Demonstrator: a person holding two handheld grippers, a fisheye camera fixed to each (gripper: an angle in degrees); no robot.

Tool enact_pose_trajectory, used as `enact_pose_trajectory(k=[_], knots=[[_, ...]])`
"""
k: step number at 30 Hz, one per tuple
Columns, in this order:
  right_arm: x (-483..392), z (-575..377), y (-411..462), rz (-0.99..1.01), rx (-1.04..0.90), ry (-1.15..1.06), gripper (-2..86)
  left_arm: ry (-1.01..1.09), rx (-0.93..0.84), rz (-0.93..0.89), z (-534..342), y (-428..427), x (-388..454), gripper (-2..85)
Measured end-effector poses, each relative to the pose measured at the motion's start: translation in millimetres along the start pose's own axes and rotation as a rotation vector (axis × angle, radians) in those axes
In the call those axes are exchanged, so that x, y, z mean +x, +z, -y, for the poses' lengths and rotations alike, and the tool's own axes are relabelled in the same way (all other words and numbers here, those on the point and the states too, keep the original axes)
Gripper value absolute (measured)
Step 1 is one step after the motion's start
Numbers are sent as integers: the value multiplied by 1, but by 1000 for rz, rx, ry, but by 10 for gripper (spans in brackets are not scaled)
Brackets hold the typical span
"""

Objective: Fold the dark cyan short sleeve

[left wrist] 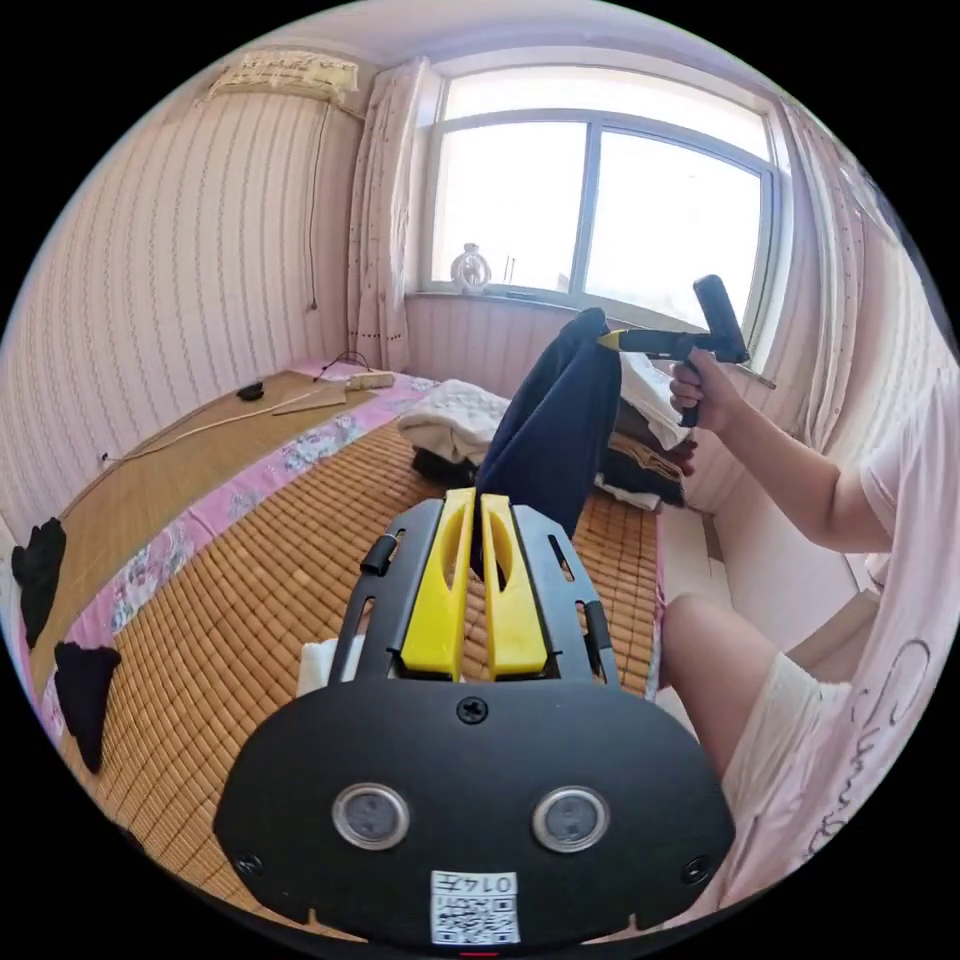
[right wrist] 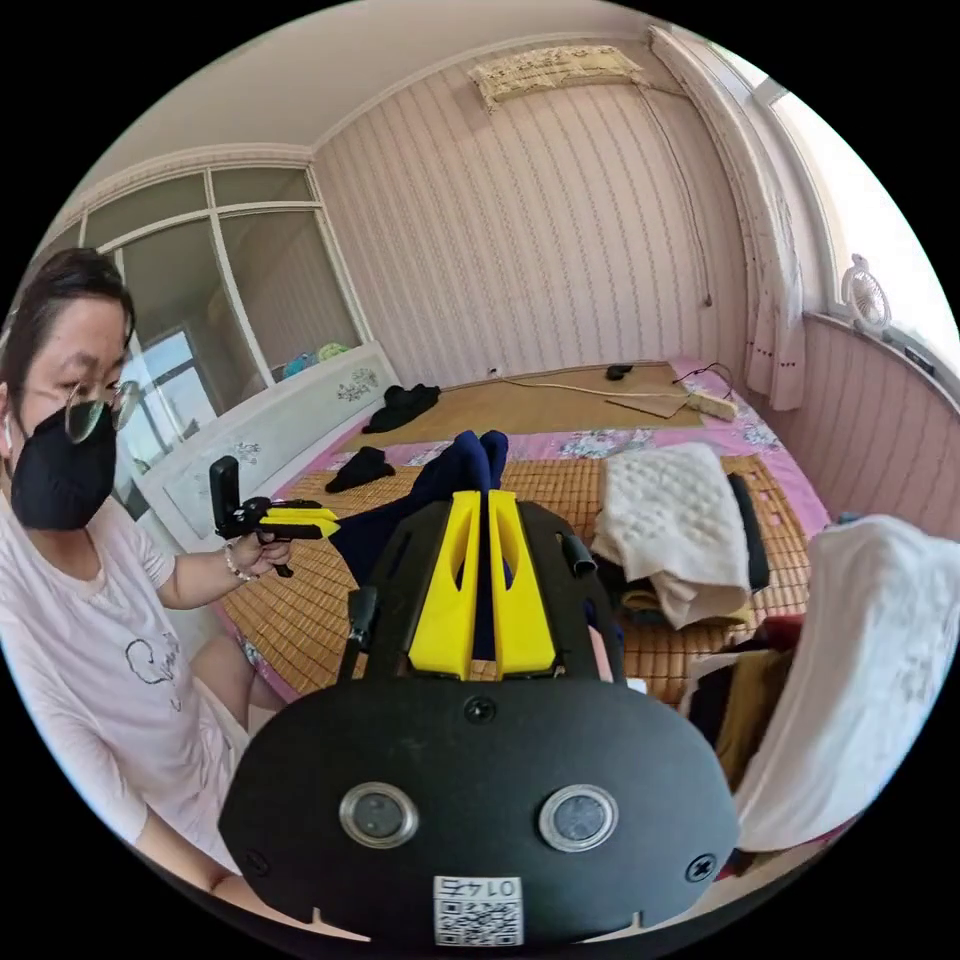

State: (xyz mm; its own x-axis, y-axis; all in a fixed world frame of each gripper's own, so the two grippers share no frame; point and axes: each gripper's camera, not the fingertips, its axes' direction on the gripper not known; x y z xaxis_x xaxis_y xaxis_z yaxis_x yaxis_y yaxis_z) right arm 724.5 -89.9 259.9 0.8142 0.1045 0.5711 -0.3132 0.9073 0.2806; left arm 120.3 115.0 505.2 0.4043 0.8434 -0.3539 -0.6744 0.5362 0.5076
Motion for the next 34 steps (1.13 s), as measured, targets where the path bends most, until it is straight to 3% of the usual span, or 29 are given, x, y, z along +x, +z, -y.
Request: enact_pose_trajectory(k=[5, 7, 9, 15, 18, 24, 29, 34], knots=[[114, 103, 50, -323, -148, 263, 23, -362, -109, -42, 130, 146, -117, 22], [136, 103, 72, -416, -211, 392, 27, -506, -129, -56, 125, 157, -152, 36], [130, 93, 90, -405, -245, 380, 35, -565, -108, -100, 101, 142, -172, 41], [19, 10, 156, -237, -460, 17, 60, -338, -266, 125, -53, -6, -169, 46], [-53, -32, 198, -103, -552, -173, 69, -445, -318, 253, -159, -126, -170, 52], [-217, -73, 303, 166, -527, -504, 78, -751, -431, 666, -333, -372, -170, 62], [-391, -67, 444, 354, -607, -764, 140, -914, -274, 911, -413, -510, -202, 81], [-546, -53, 537, 430, -518, -922, 148, -1049, -118, 978, -448, -579, -287, 100]])
